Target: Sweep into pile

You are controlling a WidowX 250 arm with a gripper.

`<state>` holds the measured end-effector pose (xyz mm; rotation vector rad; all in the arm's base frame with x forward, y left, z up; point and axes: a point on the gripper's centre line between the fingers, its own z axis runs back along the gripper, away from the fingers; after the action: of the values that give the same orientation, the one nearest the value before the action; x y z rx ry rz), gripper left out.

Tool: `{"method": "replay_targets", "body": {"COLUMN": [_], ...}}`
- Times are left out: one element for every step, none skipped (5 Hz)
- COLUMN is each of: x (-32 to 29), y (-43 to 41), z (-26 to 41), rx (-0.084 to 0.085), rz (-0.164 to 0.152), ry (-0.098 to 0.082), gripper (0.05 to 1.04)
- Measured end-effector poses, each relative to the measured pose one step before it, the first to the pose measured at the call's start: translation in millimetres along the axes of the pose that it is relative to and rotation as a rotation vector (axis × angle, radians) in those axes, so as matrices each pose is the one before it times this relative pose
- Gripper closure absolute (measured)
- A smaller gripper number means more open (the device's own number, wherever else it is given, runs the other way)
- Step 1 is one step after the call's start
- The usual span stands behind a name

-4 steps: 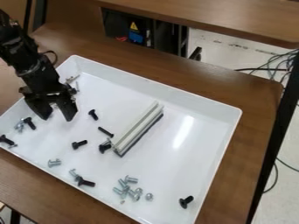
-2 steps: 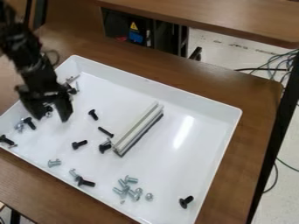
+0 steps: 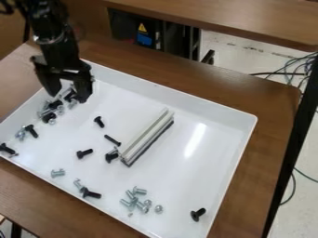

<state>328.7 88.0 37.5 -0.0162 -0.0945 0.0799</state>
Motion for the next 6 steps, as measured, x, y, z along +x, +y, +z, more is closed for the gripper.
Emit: {"method": "replay_targets", "body": {"x": [11.97, 1.90, -6.88, 1.70, -9.13, -0.68], "y": [-40.16, -35.43, -37.79, -19.53, -0.49, 10.00], "z": [2.57, -7.86, -11.49, -4.31, -20.61, -4.48], "rx": [-0.0115, -0.0060, -0.0514, -0.0116, 0.0110, 0.0608], "rz": [-0.1805, -0.1483, -0.0901, -0.0426, 0.0244, 0.0567], "ry": [-0.0436, -0.0048, 0.0158, 0.0070, 0.0744, 0.0478], "gripper": [0.083, 0.083, 0.083, 0.083, 0.083, 0.083]}}
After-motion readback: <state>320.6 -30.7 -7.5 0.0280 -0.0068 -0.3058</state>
